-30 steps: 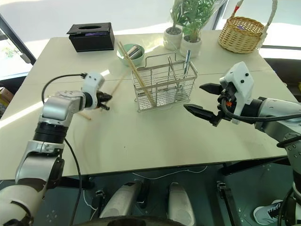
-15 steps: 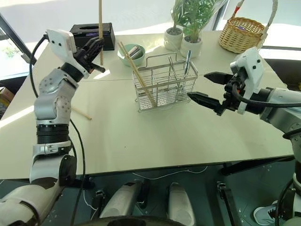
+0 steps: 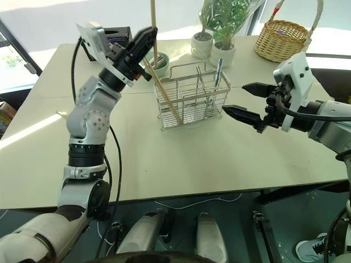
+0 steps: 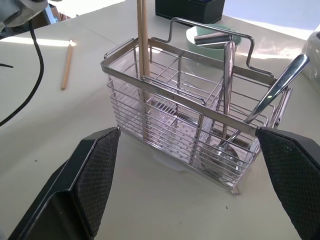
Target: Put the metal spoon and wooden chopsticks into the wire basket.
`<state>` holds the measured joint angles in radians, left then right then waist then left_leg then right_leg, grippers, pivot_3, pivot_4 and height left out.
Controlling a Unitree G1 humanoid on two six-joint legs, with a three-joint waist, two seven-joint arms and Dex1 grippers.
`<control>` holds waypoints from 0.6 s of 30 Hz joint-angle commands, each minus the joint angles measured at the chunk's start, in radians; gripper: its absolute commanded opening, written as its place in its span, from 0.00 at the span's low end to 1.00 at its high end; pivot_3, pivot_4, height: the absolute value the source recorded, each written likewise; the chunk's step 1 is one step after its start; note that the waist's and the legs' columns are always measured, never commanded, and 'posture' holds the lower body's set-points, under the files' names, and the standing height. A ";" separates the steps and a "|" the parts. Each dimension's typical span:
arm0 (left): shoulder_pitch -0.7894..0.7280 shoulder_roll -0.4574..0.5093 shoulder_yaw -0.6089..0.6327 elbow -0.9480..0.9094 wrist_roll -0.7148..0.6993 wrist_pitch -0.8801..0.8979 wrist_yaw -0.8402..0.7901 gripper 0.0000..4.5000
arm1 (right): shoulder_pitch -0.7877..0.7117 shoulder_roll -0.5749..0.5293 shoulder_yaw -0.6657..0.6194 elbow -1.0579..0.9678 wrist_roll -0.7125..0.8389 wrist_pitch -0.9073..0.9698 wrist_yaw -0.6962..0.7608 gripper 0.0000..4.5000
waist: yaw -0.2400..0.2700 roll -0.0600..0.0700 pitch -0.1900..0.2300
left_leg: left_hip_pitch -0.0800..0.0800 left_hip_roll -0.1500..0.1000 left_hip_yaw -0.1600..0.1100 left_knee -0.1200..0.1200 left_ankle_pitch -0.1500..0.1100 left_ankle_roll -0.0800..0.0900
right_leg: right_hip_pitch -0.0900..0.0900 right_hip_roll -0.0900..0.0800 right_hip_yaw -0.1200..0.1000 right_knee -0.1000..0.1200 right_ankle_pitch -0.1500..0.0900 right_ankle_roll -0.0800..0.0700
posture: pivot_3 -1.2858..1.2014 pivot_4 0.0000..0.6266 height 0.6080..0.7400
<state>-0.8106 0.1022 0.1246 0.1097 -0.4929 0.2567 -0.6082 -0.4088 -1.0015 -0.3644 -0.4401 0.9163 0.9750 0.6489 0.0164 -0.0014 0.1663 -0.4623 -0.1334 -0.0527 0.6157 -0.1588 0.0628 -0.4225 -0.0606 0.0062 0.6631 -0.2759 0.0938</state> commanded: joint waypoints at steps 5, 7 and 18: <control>0.033 -0.025 -0.030 0.043 -0.007 -0.029 -0.042 0.01 | -0.009 0.009 -0.029 -0.030 0.003 -0.017 -0.025 1.00 | -0.001 0.000 0.000 | 0.000 0.000 0.000 0.000 0.000 0.000 | 0.000 0.000 0.000 0.000 0.000 0.000 | 0.52 0.24 1.00; 0.042 -0.028 -0.035 0.047 -0.005 -0.032 -0.046 0.01 | -0.009 0.013 -0.028 -0.032 0.004 -0.017 -0.030 1.00 | 0.000 0.000 0.000 | 0.000 0.000 0.000 0.000 0.000 0.000 | 0.000 0.000 0.000 0.000 0.000 0.000 | 0.52 0.24 1.00; 0.105 -0.037 -0.053 0.075 0.014 -0.048 -0.068 0.32 | -0.013 0.021 -0.028 -0.035 0.008 -0.017 -0.041 1.00 | 0.000 0.000 0.000 | 0.000 0.000 0.000 0.000 0.000 0.000 | 0.000 0.000 0.000 0.000 0.000 0.000 | 0.52 0.24 1.00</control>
<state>-0.6989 0.0671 0.0703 0.2068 -0.4693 0.2290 -0.6734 -0.4088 -0.9810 -0.3642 -0.4467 0.9173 0.9745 0.6110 0.0163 -0.0015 0.1663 -0.4624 -0.1334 -0.0528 0.6158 -0.1589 0.0628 -0.4226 -0.0606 0.0062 0.6631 -0.2759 0.0938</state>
